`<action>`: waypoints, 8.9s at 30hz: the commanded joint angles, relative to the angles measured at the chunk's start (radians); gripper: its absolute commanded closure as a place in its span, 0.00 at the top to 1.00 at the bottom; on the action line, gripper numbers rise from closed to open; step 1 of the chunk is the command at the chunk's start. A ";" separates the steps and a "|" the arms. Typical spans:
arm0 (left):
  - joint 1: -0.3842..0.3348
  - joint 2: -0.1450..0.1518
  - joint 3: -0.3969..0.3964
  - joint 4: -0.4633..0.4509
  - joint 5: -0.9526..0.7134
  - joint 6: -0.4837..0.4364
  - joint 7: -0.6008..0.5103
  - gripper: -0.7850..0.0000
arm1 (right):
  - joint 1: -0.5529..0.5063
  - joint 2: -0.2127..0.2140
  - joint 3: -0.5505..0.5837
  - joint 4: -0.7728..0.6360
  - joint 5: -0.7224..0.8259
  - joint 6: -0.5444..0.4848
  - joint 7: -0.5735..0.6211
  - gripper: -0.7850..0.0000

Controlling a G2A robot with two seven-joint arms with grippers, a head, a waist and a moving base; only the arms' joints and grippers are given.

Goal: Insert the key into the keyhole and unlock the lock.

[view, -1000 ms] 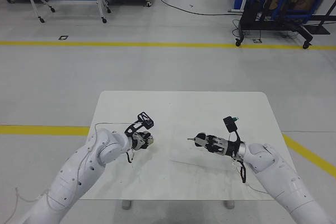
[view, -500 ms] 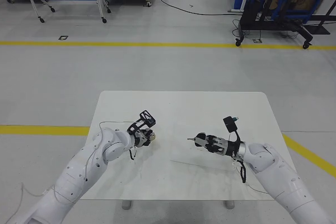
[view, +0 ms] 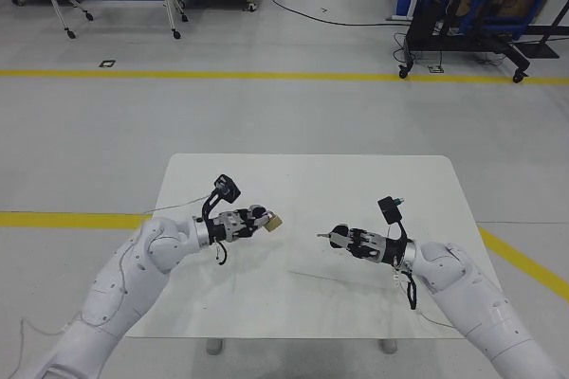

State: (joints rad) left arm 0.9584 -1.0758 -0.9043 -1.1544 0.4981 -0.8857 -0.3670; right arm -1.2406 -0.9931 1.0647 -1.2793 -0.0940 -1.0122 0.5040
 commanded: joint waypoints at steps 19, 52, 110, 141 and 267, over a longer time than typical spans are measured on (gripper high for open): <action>-0.165 -0.078 0.166 0.230 -0.557 -0.127 -0.213 0.00 | -0.020 -0.005 0.009 -0.033 -0.044 0.051 -0.064 0.00; -0.169 -0.134 0.276 0.226 0.695 0.247 0.321 0.00 | -0.037 -0.012 0.026 -0.039 -0.068 0.050 -0.102 0.00; -0.206 -0.179 0.198 0.379 -0.147 -0.121 0.024 0.00 | -0.064 -0.023 0.011 -0.084 -0.012 0.065 -0.112 0.00; -0.219 -0.255 0.200 0.557 -1.299 0.439 -0.704 0.00 | -0.128 -0.040 0.044 -0.142 0.171 0.144 -0.266 0.00; -0.086 -0.327 0.125 0.266 -1.197 0.965 -0.366 0.00 | -0.432 -0.177 -0.035 -0.645 0.173 1.276 -0.751 0.00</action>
State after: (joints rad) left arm 0.8716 -1.4020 -0.7770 -0.8873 -0.6991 0.0783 -0.7318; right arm -1.6725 -1.1689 1.0297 -1.9249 0.0808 0.2608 -0.2438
